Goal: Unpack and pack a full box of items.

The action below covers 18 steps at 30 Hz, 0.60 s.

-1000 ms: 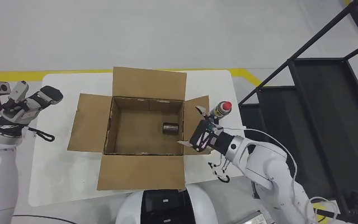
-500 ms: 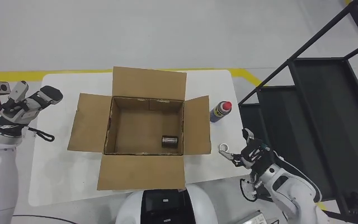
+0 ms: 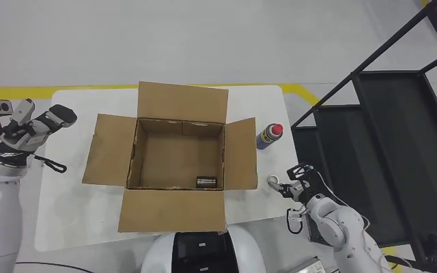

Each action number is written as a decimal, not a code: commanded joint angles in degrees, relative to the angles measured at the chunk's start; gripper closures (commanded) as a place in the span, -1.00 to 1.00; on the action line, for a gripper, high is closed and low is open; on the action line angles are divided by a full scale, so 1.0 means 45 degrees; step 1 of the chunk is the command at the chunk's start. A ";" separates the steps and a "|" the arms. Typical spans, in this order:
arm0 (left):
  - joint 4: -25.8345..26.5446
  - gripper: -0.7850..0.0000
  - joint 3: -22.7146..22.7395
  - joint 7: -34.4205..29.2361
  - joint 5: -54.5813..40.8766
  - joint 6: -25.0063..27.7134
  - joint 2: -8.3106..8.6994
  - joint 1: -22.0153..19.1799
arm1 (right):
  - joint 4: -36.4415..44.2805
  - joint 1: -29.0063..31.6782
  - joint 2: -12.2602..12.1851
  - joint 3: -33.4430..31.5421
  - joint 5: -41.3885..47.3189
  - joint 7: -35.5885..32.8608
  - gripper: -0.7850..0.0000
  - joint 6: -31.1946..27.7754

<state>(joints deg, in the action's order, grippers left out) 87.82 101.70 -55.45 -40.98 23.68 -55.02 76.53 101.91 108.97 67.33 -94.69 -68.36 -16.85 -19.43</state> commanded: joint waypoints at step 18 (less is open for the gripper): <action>0.0000 -1.00 0.0000 0.0000 0.0000 0.0000 0.0000 0.0000 | -0.1808 -0.1481 0.0090 0.1186 0.0204 -0.2293 0.47 0.1561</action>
<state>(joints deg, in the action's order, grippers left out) 87.82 101.71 -55.45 -40.98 23.68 -55.01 76.53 94.39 102.73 67.70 -89.61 -67.48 -26.85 -12.84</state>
